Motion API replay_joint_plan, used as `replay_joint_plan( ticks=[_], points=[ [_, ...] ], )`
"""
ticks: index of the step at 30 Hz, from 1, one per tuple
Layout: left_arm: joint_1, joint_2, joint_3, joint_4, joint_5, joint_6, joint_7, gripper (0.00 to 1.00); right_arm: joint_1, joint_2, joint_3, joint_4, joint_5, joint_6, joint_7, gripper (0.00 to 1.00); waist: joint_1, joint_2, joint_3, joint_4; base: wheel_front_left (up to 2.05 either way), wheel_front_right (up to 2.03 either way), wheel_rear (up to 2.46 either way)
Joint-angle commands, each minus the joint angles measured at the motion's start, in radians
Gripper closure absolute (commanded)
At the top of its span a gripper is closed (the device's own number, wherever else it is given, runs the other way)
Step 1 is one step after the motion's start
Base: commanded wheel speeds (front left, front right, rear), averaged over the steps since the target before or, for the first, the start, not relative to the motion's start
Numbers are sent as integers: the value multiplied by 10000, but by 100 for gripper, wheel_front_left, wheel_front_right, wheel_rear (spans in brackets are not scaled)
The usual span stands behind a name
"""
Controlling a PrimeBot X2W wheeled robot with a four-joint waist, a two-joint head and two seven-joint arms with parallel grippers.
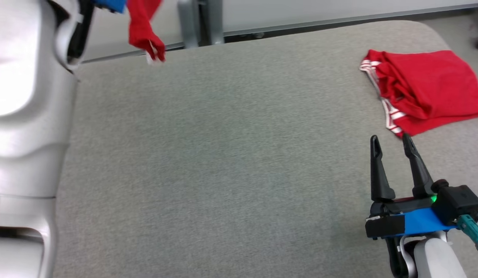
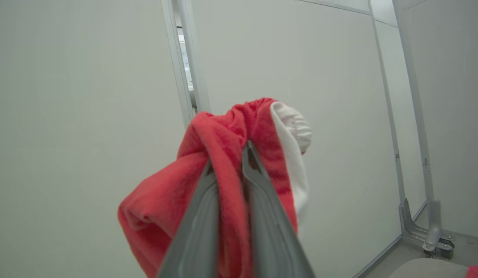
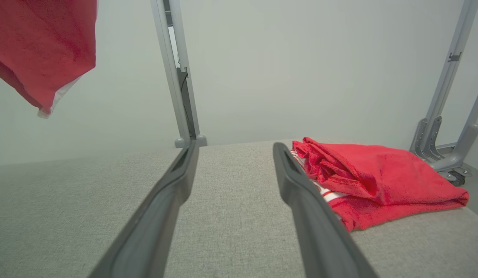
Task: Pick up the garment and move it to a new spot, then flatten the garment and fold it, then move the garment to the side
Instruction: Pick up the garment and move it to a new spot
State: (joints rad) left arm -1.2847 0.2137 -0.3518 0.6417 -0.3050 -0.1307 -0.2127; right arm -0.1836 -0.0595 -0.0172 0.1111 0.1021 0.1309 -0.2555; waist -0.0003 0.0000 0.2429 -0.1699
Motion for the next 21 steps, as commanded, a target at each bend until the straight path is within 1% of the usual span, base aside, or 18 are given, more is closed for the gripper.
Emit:
replay_joint_plan(
  ticks=[1,5,10,14,21],
  points=[
    [275,-84,-247,-360,-109,13,81,100,43,63,37,151,124,-4,-74,0,3,0,-269,-489,0,0,0],
    [812,-377,-679,-1076,-360,12,270,100,28,89,50,425,213,-4,-87,0,3,0,-397,-846,0,0,0],
    [1954,-715,-1060,-1438,-608,65,265,100,60,104,103,439,377,-4,-96,0,3,0,-515,-1080,0,0,0],
    [3269,-970,-1446,-1554,-817,110,215,100,164,106,57,413,477,-4,-98,0,3,0,-601,-1104,0,0,0],
    [5603,-1213,-2063,-1513,-971,395,-43,100,384,102,-130,352,408,-4,-88,0,3,0,-729,-893,0,0,0]
  ],
)
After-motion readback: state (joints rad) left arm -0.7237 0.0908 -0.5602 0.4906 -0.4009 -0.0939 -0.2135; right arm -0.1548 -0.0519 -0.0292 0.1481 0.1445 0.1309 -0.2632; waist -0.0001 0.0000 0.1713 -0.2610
